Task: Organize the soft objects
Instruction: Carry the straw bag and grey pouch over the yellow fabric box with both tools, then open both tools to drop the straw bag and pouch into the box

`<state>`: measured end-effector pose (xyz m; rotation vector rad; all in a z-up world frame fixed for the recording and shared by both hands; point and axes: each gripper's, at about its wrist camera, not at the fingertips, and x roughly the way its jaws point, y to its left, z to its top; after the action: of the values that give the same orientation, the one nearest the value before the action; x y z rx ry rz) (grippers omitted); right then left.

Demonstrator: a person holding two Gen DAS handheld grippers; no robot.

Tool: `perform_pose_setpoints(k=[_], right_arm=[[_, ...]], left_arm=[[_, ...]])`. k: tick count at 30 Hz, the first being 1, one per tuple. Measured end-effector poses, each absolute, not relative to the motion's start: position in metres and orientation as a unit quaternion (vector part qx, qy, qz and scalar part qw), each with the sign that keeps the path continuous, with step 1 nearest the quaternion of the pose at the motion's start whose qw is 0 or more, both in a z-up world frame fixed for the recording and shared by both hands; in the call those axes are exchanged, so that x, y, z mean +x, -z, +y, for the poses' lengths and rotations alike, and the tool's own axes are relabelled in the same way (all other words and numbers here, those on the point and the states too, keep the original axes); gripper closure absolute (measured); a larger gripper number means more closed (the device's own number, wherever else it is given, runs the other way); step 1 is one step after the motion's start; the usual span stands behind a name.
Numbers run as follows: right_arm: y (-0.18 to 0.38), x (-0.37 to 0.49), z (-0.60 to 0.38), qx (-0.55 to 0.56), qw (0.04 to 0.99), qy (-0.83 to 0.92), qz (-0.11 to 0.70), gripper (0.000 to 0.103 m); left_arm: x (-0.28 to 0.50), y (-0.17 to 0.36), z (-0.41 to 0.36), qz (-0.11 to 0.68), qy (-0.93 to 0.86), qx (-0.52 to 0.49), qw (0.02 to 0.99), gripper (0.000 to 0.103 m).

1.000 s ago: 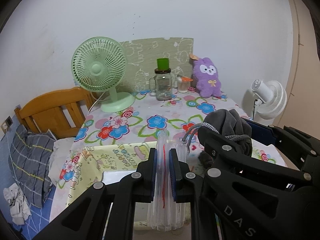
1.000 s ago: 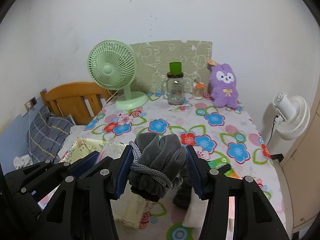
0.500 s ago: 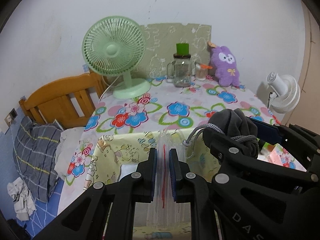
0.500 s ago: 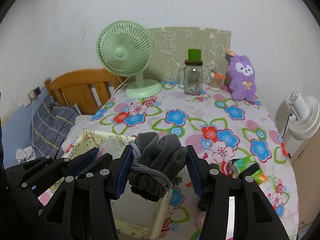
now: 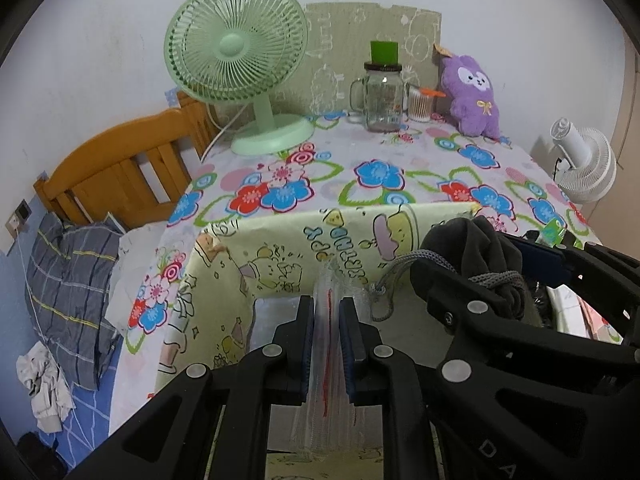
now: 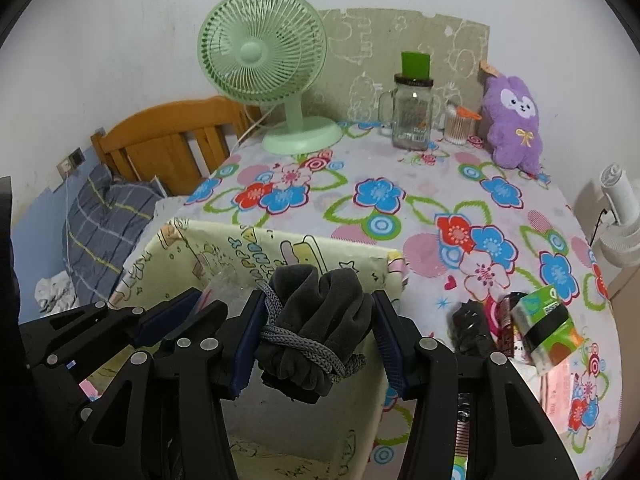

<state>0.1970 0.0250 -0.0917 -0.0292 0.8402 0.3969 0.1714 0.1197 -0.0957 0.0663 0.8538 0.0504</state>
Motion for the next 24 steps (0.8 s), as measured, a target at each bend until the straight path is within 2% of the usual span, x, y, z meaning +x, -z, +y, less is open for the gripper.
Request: perform_pose_setpoints(k=[11,14,16,18,20,22,24], right_arm=[[0.099,0.208,0.034,-0.047,0.898,-0.17,0.404,0.047],[0.099,0.21,0.032,-0.049,0.898,-0.168,0.404,0.047],[0.099,0.211,0.033,-0.05,0.898,-0.17,0.404,0.046],[0.099,0.212,0.034,-0.052,0.896,-0.173,0.405,0.044],[0.099,0.212,0.037,-0.054,0.894,-0.179,0.408,0.038],[0.098,0.212,0.038,-0.054,0.891,-0.187,0.409,0.033],[0.097,0.212,0.039,-0.052,0.89,-0.192,0.41,0.028]], left_arm=[[0.19,0.111,0.127,0.427,-0.018,0.028,0.904,0.09],[0.191,0.111,0.126,0.43,-0.012,0.026,0.903,0.07],[0.19,0.11,0.126,0.429,-0.008,0.025,0.903,0.067],[0.19,0.109,0.127,0.431,-0.009,0.022,0.902,0.056],[0.189,0.109,0.129,0.435,-0.011,0.019,0.9,0.045],[0.186,0.107,0.131,0.439,-0.007,0.015,0.898,0.043],[0.183,0.105,0.131,0.439,-0.007,0.013,0.898,0.032]])
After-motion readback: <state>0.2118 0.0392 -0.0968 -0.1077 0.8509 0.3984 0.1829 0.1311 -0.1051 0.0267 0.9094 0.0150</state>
